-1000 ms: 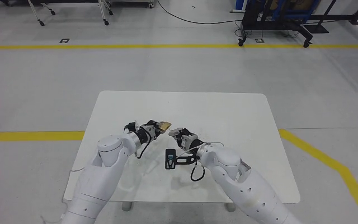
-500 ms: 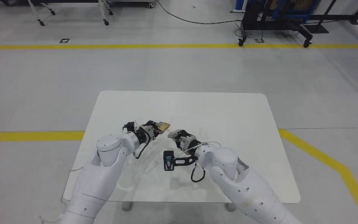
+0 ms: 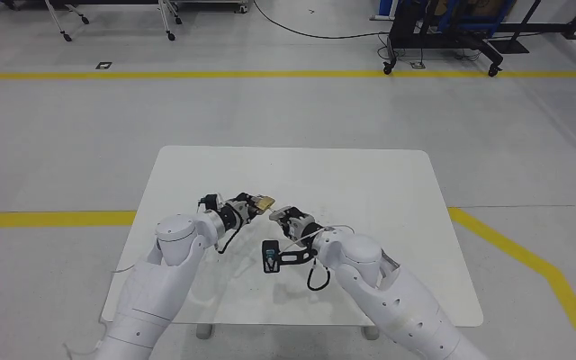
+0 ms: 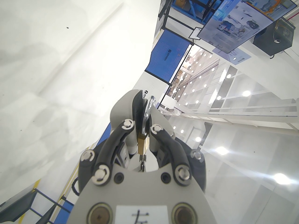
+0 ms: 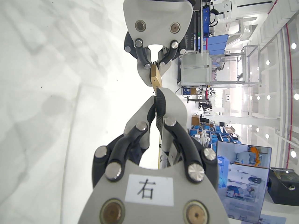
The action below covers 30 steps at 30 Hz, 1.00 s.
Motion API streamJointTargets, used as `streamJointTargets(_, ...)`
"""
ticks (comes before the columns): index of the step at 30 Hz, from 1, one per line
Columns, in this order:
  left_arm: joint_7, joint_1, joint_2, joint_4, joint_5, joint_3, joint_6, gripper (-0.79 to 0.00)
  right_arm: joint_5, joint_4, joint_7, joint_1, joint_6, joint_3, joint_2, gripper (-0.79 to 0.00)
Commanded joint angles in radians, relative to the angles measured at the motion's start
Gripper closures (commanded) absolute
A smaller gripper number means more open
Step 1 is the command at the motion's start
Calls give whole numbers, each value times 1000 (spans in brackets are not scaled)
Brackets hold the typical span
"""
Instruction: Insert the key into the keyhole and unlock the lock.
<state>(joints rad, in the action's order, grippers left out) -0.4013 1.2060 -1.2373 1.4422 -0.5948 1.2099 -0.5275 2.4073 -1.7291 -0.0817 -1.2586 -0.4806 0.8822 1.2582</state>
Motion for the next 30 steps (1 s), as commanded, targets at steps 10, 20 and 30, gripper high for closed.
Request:
streamJointTargets(10, 2, -6, -3, -8, 2, -18, 6, 0, 11, 9, -22, 15, -12, -12, 5, 0)
streamJointTargets(20, -16, -6, -1, -22, -15, -8, 13, 0, -4, -8, -1, 6, -22, 9, 2, 0)
streamJointTargets(30, -230, -28, 9, -100, -107, 16, -22, 0, -120, -106, 154, -70, -65, 131, -27, 0)
